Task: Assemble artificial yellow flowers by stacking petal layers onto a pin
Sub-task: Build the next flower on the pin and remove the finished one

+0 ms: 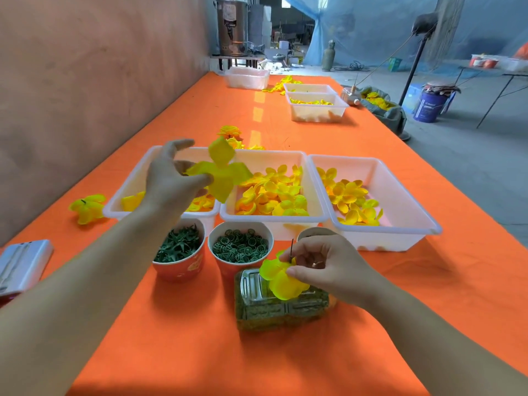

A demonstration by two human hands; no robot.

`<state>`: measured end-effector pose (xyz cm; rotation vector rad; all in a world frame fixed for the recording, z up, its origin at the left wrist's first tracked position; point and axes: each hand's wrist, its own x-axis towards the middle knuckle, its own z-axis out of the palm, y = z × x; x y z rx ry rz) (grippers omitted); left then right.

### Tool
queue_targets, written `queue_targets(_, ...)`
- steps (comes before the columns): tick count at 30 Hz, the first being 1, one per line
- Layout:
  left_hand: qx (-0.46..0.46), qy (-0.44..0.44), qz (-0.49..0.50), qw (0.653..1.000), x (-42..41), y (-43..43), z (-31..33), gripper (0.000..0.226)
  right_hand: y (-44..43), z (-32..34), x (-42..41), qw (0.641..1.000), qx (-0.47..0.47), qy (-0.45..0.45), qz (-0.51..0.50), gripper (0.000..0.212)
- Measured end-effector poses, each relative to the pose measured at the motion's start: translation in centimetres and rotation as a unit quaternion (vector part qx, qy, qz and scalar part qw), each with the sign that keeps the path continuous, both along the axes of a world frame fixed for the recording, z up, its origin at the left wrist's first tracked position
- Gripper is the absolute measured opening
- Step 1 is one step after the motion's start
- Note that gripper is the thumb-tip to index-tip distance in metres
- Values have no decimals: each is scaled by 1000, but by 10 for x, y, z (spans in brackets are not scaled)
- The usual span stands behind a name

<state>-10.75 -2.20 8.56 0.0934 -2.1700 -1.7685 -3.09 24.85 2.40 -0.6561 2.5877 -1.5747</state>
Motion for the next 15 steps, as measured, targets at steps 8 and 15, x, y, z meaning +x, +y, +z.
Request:
queue_targets(8, 151, -101, -181, 967, 45, 62, -3, 8, -1, -10, 0, 999, -33, 2, -28, 9)
queue_targets(15, -69, 33, -80, 994, 60, 79, -22, 19, -4, -20, 1, 996, -77, 10, -46, 20)
